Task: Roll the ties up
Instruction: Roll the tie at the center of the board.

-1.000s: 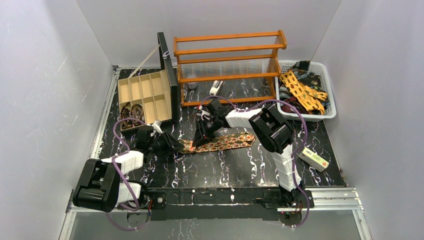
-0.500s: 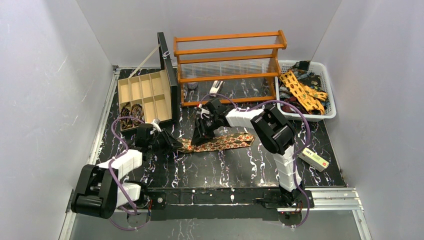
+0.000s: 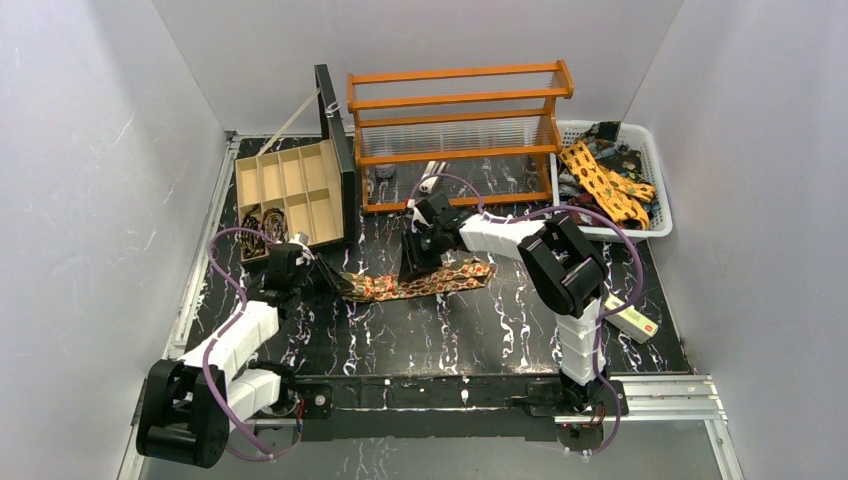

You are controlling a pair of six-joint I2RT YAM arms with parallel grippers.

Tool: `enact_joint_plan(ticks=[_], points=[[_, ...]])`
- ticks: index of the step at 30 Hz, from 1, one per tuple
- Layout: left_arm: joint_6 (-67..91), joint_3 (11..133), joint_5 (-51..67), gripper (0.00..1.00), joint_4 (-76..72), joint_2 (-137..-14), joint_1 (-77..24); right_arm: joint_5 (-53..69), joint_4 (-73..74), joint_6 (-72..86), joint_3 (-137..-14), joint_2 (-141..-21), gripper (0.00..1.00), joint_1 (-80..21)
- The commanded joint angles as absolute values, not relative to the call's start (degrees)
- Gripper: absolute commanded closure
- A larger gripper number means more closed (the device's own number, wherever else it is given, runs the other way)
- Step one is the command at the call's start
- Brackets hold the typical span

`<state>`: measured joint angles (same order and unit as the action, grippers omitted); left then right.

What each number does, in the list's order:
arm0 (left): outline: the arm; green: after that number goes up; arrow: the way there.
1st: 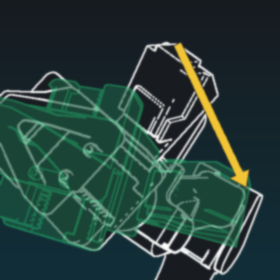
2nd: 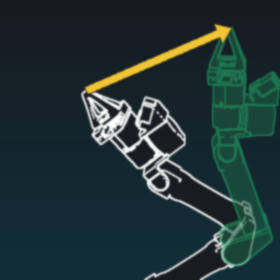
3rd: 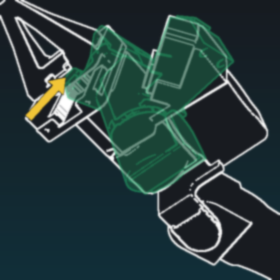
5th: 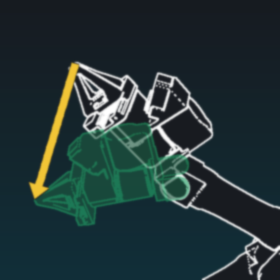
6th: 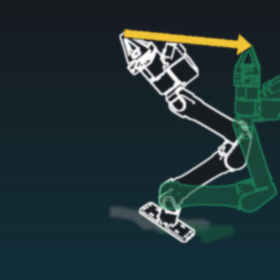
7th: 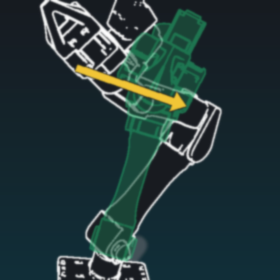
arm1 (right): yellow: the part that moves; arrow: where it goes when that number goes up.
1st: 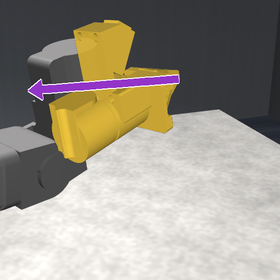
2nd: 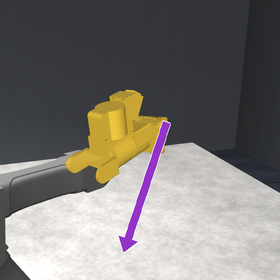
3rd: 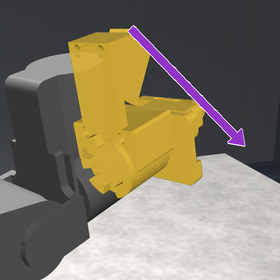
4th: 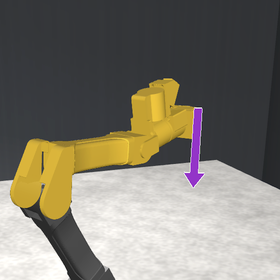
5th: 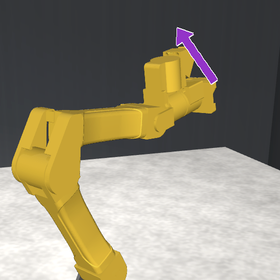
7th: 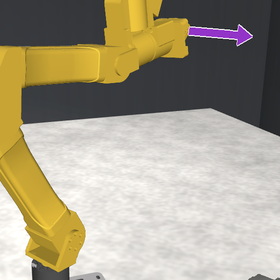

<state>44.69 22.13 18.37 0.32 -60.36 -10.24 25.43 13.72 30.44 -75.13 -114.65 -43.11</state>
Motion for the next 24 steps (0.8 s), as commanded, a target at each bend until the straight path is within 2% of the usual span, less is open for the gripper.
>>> enact_joint_plan(ticks=[1, 16, 24], points=[[43.05, 24.72, 14.79, 0.94, 5.20, -59.32, -10.50, 22.13, 17.03, 28.48, -74.23, -116.02, 0.62, -43.77], [38.01, 29.25, 9.38, 0.94, 15.19, -58.23, -10.96, 27.83, 16.97, 32.03, -72.74, -113.74, 0.63, -46.13], [36.57, 29.64, 11.22, 0.94, 17.42, -57.71, -11.05, 25.72, 18.65, 30.67, -75.58, -111.90, 0.58, -46.11]])
